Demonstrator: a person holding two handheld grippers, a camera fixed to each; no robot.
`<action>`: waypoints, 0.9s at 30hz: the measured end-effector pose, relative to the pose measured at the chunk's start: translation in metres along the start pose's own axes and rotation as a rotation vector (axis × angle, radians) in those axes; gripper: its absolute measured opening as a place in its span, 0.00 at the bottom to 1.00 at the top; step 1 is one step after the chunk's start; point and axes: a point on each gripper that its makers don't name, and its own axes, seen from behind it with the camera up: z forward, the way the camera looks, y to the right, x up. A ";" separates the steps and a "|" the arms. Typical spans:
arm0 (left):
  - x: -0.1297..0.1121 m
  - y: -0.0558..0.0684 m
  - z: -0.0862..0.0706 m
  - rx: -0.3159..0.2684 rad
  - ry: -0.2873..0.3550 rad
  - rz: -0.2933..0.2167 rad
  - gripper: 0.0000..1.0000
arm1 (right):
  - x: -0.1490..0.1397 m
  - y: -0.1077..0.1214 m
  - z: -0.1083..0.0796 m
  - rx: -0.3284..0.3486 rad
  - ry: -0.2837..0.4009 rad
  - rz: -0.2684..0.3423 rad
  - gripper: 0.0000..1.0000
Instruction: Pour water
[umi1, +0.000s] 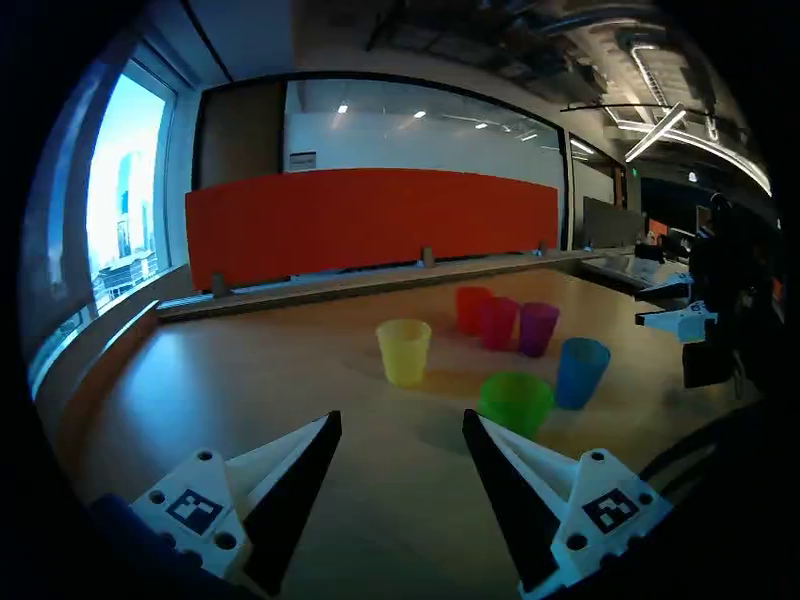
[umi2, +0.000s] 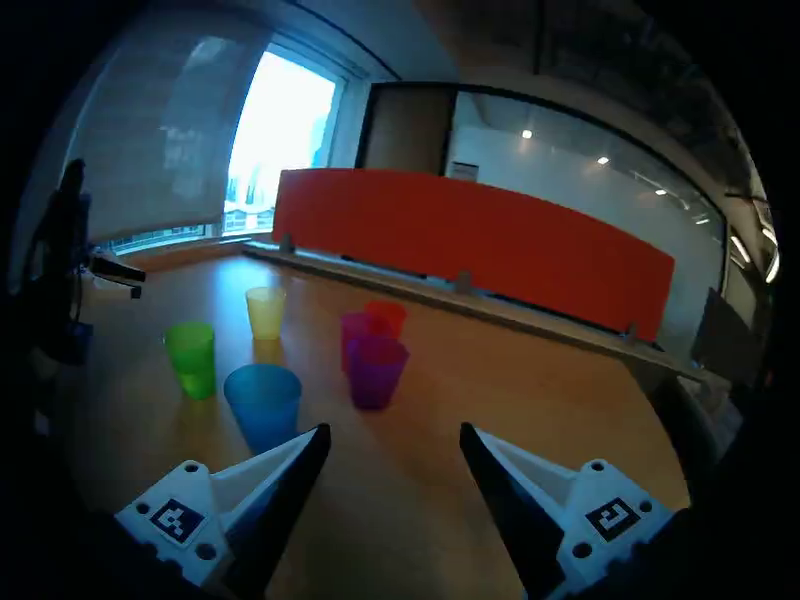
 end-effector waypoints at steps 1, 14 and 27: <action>0.002 -0.004 -0.001 0.014 0.009 -0.001 0.90 | 0.003 0.003 0.000 -0.015 0.013 0.007 1.00; 0.026 -0.036 -0.009 0.140 0.125 -0.049 0.90 | 0.024 0.035 0.003 -0.203 0.127 0.028 1.00; 0.042 -0.058 -0.009 0.215 0.204 -0.041 0.90 | 0.044 0.055 0.005 -0.307 0.197 0.080 1.00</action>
